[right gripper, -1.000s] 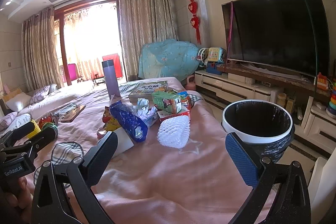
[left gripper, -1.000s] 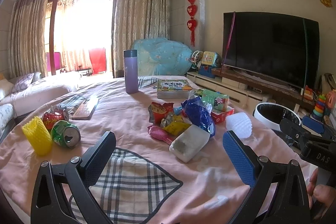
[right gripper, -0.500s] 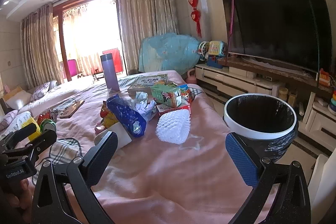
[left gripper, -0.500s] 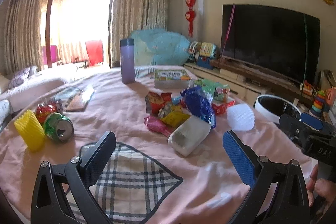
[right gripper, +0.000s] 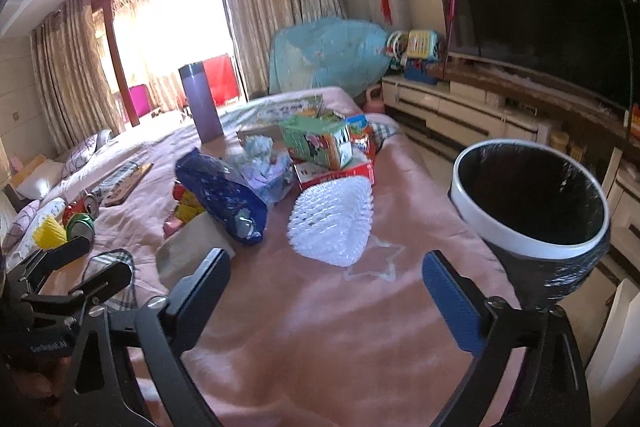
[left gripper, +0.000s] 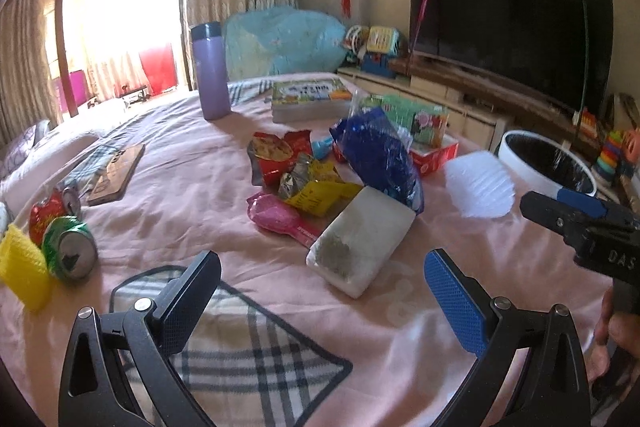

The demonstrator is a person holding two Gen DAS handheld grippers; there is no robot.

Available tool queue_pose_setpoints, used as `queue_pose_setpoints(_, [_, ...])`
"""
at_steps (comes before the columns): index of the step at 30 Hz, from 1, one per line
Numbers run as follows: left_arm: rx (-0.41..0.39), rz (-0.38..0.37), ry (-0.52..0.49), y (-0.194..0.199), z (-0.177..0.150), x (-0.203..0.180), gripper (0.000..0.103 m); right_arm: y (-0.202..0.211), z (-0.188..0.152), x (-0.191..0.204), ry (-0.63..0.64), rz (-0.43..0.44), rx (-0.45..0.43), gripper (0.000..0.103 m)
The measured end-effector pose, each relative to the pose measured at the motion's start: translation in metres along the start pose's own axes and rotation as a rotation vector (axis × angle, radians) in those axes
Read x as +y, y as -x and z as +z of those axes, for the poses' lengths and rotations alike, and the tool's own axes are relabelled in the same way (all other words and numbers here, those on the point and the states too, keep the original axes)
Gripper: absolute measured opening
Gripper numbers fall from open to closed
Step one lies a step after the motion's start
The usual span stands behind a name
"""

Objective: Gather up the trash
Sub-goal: 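Grasp the white tissue pack with left tool while right tool grasps white foam net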

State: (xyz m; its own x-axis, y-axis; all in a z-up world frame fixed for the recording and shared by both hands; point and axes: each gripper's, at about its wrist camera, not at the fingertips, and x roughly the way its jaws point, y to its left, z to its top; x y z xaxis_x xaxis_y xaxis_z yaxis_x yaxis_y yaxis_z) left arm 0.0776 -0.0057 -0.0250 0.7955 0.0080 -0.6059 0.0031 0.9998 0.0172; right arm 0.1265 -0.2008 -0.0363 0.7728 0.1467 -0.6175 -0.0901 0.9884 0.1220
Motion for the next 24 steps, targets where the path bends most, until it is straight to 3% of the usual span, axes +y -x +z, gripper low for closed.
queue_pose_setpoints(5, [0.034, 0.018, -0.024, -0.026, 0.012, -0.004, 0.101, -0.031, 0.006, -0.01, -0.025, 0.006, 0.084, 0.081])
queue_pose_setpoints(9, [0.084, 0.007, -0.053, -0.049, 0.018, -0.009, 0.092, -0.048, 0.011, -0.016, -0.051, 0.036, 0.128, 0.072])
queue_pose_setpoints(11, [0.117, -0.014, -0.069, -0.06, 0.017, -0.014, 0.081, -0.055, 0.012, -0.019, -0.058, 0.058, 0.145, 0.051])
queue_pose_setpoints(13, [0.138, -0.051, -0.079, -0.064, 0.016, -0.018, 0.059, -0.06, 0.012, -0.022, -0.072, 0.094, 0.163, 0.033])
queue_pose_setpoints(16, [0.121, -0.06, -0.113, -0.059, 0.015, -0.027, 0.053, -0.055, 0.01, -0.025, -0.079, 0.133, 0.158, 0.016])
queue_pose_setpoints(24, [0.097, -0.21, -0.063, -0.032, 0.018, -0.036, 0.049, -0.022, 0.006, -0.039, -0.102, 0.193, 0.12, 0.012])
